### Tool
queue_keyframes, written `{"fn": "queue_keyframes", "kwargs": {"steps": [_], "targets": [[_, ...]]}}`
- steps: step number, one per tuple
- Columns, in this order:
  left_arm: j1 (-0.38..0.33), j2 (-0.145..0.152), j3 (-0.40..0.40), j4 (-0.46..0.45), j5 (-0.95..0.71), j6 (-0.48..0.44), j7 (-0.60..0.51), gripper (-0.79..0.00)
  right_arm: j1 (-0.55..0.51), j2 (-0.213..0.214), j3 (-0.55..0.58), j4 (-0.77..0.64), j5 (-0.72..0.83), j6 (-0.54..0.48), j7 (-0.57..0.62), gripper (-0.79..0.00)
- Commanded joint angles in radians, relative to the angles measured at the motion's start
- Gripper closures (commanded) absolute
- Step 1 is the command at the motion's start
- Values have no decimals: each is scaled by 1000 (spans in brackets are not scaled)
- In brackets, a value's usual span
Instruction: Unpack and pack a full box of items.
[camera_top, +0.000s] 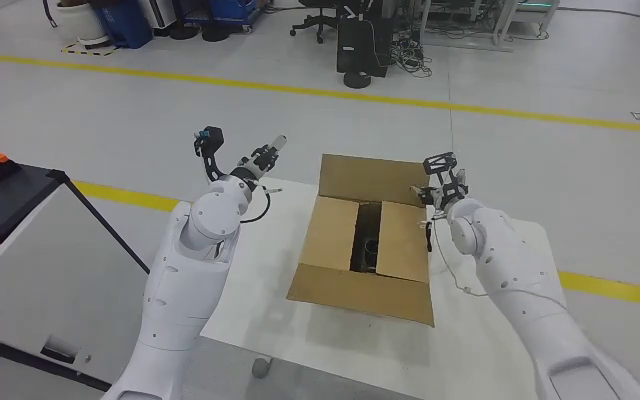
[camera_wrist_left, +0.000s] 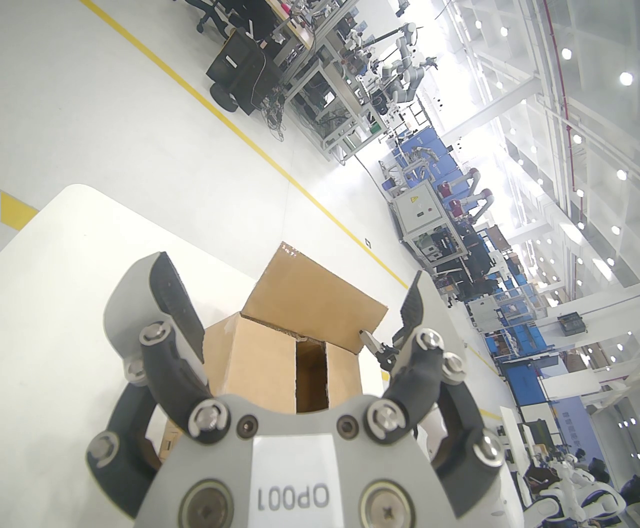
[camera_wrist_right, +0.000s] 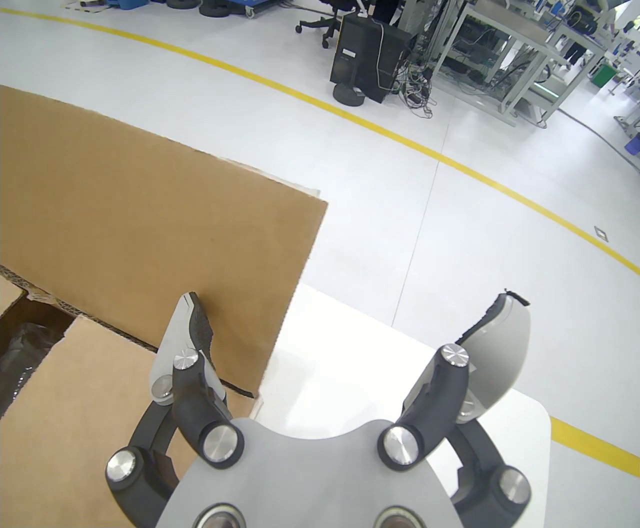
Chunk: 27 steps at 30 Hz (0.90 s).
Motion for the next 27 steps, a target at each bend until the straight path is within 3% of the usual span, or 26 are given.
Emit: {"fn": "queue_keyframes", "kwargs": {"steps": [1,13,18,27], "targets": [[0,0,0,0,0,0,0,-785,12,-9,-7,20,5,13,17,-785],[0,0,0,0,0,0,0,-785,59,-42,-25,100,17,-38,57,-785],[0,0,0,0,0,0,0,-785,22,-29,45,65,76,-103,-135,-785],[0,0,0,0,0,0,0,-785,-189,60,281,-134,89,-329,-349,-785]]}}
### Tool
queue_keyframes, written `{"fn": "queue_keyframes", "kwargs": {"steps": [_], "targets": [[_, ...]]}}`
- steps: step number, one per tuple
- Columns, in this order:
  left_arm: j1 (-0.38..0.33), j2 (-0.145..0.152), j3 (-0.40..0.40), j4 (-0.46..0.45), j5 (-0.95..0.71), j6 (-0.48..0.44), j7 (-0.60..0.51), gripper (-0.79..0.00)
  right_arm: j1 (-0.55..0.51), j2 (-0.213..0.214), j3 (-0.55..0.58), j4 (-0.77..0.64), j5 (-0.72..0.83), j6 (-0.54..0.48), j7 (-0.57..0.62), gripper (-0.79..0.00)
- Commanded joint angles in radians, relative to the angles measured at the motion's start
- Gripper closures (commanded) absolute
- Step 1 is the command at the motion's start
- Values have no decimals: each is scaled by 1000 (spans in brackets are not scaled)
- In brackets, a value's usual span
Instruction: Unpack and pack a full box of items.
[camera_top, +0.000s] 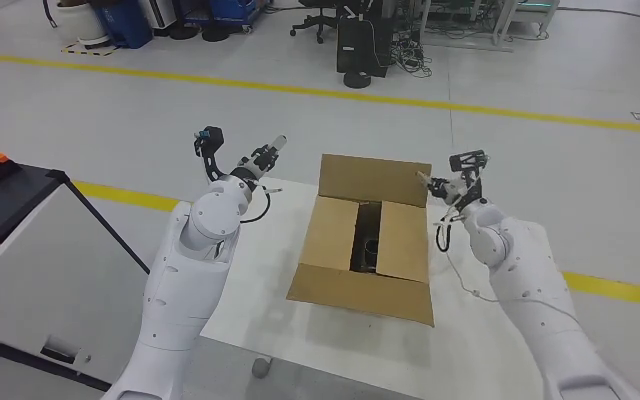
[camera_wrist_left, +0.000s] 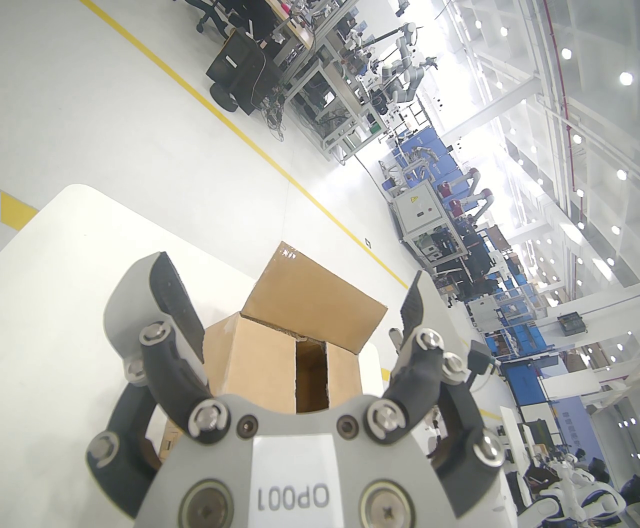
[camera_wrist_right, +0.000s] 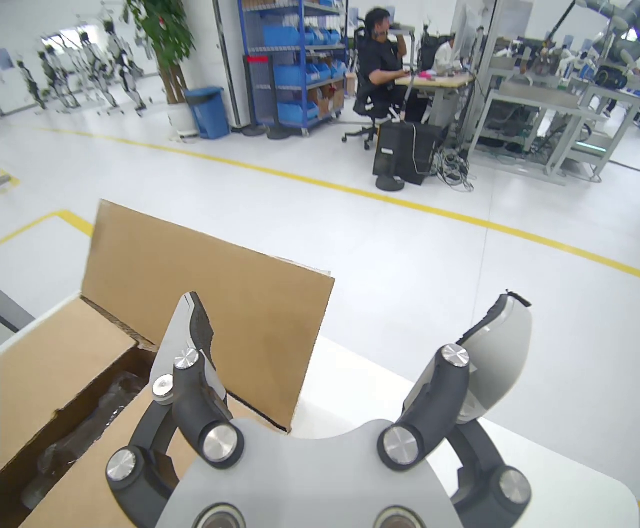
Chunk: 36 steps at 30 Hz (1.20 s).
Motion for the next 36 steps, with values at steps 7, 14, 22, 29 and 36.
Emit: {"fn": "queue_keyframes", "kwargs": {"steps": [7,14,22,29,36], "targets": [[0,0,0,0,0,0,0,-785,-282,76,256,-244,19,-287,-189,-785],[0,0,0,0,0,0,0,-785,-466,110,427,-350,67,-524,-304,-785],[0,0,0,0,0,0,0,-785,-607,135,565,-392,65,-710,-410,-785],[0,0,0,0,0,0,0,-785,-618,137,573,-395,54,-710,-419,-785],[0,0,0,0,0,0,0,-785,-629,135,553,-394,84,-710,-407,-785]]}}
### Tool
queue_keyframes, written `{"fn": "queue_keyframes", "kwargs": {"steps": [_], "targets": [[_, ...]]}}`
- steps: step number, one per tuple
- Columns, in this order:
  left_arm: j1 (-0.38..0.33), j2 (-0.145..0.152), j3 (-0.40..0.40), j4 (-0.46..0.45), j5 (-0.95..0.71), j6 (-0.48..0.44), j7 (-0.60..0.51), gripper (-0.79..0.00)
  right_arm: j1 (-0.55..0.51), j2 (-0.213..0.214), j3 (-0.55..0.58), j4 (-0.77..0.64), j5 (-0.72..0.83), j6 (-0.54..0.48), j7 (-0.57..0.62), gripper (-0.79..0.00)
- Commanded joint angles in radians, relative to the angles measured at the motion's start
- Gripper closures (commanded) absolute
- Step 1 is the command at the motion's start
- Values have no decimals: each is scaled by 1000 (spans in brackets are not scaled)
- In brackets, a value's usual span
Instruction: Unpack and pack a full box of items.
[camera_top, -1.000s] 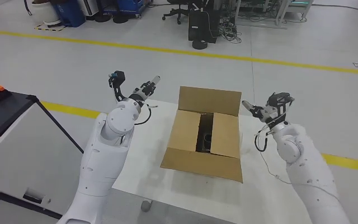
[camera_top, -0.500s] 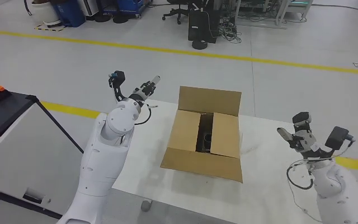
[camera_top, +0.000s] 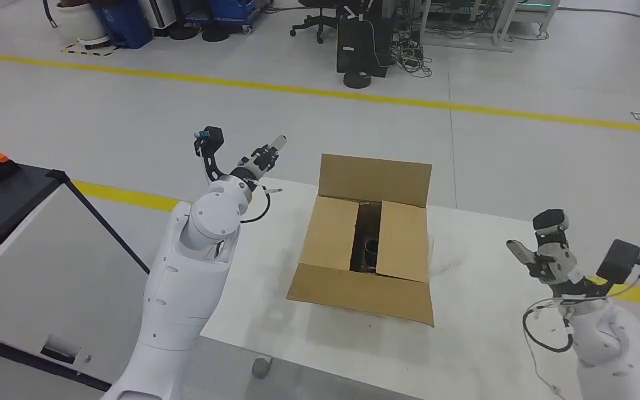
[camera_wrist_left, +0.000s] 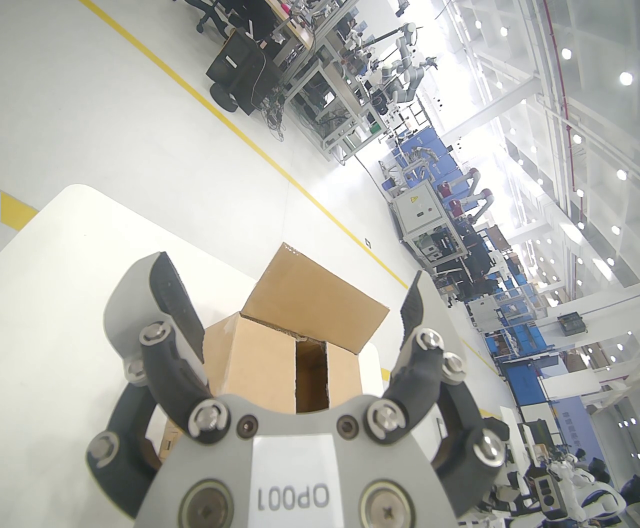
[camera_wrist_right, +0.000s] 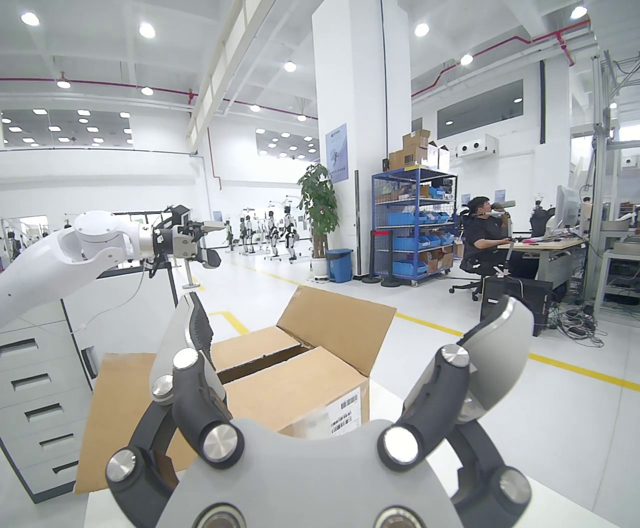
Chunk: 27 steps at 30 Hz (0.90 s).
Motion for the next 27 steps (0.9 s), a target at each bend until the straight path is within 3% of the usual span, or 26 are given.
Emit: {"fn": "queue_keyframes", "kwargs": {"steps": [1,5,7,10,14,17,21,27], "targets": [[0,0,0,0,0,0,0,-785,-17,-3,-40,-5,90,0,39,-785],[0,0,0,0,0,0,0,-785,-31,9,-45,-47,273,0,210,-785],[0,0,0,0,0,0,0,-785,-39,17,-67,-63,447,6,338,-785],[0,0,0,0,0,0,0,-785,-50,43,-108,-120,793,81,656,-785],[0,0,0,0,0,0,0,-785,-25,83,-86,-217,1238,352,1121,-785],[0,0,0,0,0,0,0,-785,26,101,-74,-242,1424,565,1390,-785],[0,0,0,0,0,0,0,-785,129,107,-122,-241,1451,727,1512,-785],[18,3,-14,1,2,1,13,-785,281,95,-265,-183,1454,873,1563,-785]]}}
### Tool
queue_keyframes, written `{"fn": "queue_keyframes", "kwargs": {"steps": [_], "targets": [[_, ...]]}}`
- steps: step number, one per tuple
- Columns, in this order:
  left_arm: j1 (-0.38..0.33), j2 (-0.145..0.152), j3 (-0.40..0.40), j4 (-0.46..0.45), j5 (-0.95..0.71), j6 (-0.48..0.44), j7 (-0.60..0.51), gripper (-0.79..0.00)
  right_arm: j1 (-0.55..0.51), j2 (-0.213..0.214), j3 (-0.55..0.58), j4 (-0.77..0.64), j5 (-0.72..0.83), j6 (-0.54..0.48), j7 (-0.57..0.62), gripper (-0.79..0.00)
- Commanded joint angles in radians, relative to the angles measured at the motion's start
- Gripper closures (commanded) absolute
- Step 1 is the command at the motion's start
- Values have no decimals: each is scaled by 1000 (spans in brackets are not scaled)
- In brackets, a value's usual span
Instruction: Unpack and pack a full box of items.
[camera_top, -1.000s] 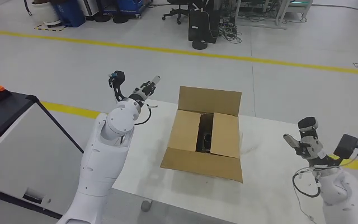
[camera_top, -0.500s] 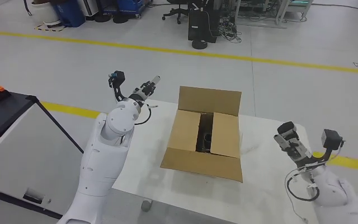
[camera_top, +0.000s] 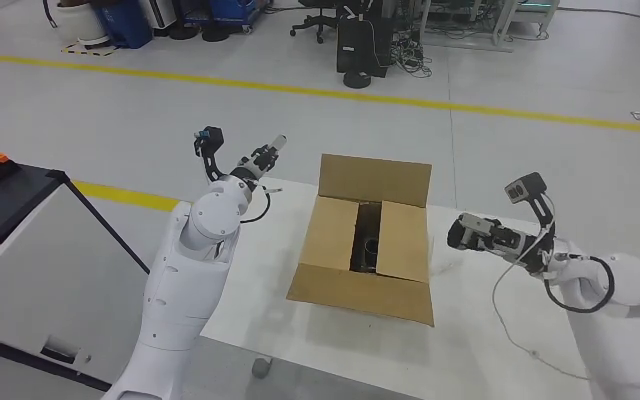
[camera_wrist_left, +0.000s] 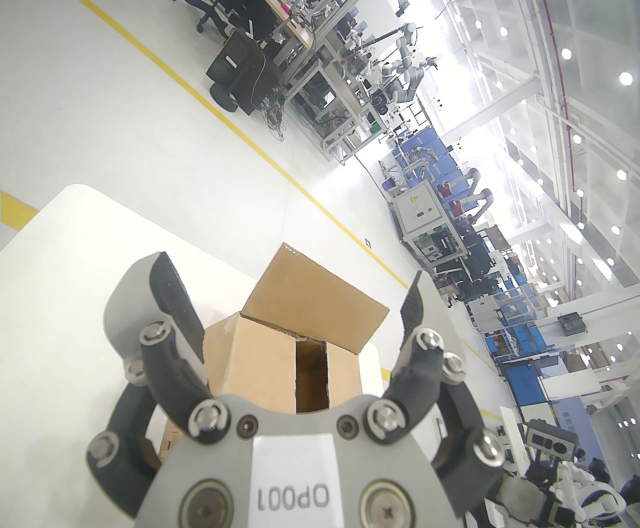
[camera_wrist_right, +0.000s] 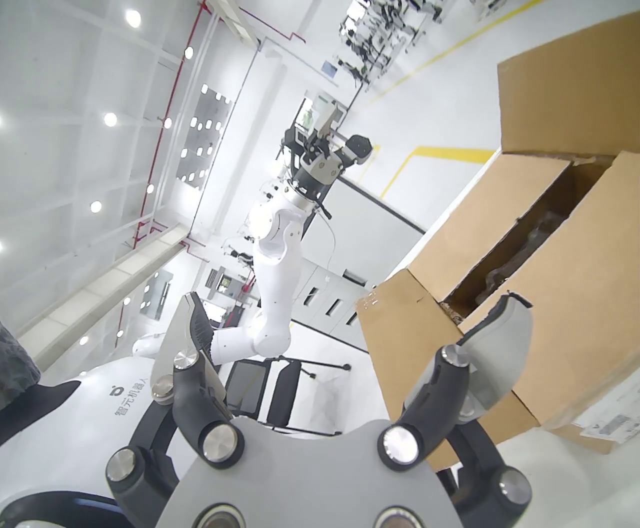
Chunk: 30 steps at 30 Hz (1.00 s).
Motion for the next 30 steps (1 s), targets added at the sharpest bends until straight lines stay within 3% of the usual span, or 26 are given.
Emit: {"fn": "queue_keyframes", "kwargs": {"steps": [1,13,19,22,30], "targets": [[10,3,-14,-2,5,5,1,-785,42,-6,-41,26,6,25,-7,-785],[70,28,-124,-27,1,0,-36,-785,42,-6,-41,26,6,25,-7,-785],[72,31,-126,-30,4,-6,-67,-785,38,-11,-80,21,-7,73,-45,-785],[72,31,-126,-30,4,-6,-67,-785,88,-27,-141,42,65,122,-80,-785],[72,31,-126,-30,4,-6,-67,-785,349,-84,-380,207,-13,282,-162,-785]]}}
